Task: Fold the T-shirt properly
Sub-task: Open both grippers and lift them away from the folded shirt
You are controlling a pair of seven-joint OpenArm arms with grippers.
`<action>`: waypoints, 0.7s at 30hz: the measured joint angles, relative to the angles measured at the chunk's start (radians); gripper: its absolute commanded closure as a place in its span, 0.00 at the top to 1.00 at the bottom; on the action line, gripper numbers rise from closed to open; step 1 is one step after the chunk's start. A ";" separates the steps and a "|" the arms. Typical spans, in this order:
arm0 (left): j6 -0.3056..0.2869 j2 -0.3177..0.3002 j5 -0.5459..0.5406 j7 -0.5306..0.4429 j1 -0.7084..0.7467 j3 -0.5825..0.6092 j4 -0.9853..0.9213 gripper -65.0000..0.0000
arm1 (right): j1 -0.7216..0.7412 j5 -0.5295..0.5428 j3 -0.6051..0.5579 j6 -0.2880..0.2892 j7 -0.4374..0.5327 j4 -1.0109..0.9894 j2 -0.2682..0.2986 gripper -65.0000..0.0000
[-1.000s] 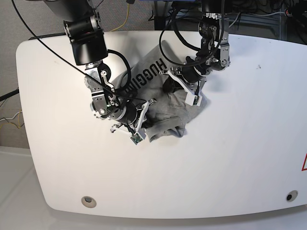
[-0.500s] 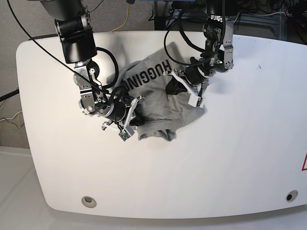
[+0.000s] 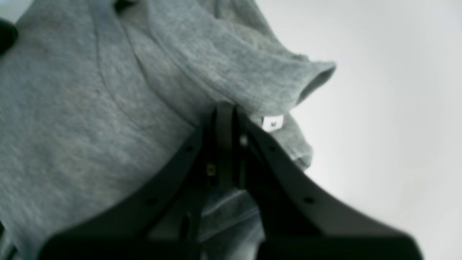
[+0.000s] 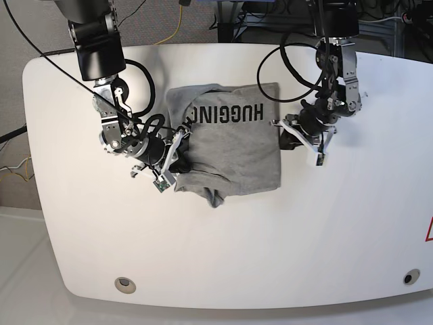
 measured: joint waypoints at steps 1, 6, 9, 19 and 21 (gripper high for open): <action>0.004 -0.010 0.003 0.008 -0.008 -0.003 -0.002 0.02 | -0.010 0.003 0.000 -0.014 0.012 0.005 0.001 0.00; 0.006 -0.032 0.009 0.017 -0.032 -0.003 -0.003 0.02 | -0.042 0.012 0.000 -0.061 0.021 0.030 0.008 0.00; 0.006 -0.033 0.009 0.017 -0.040 -0.003 -0.003 0.02 | -0.061 0.018 0.000 -0.080 0.026 0.051 0.010 0.00; 0.004 -0.007 -0.010 0.074 -0.034 -0.002 -0.003 0.02 | -0.075 -0.015 -0.003 -0.096 -0.043 0.127 0.013 0.00; 0.006 -0.003 -0.050 0.075 -0.034 -0.002 -0.002 0.02 | -0.068 -0.021 -0.003 -0.097 -0.071 0.143 0.013 0.00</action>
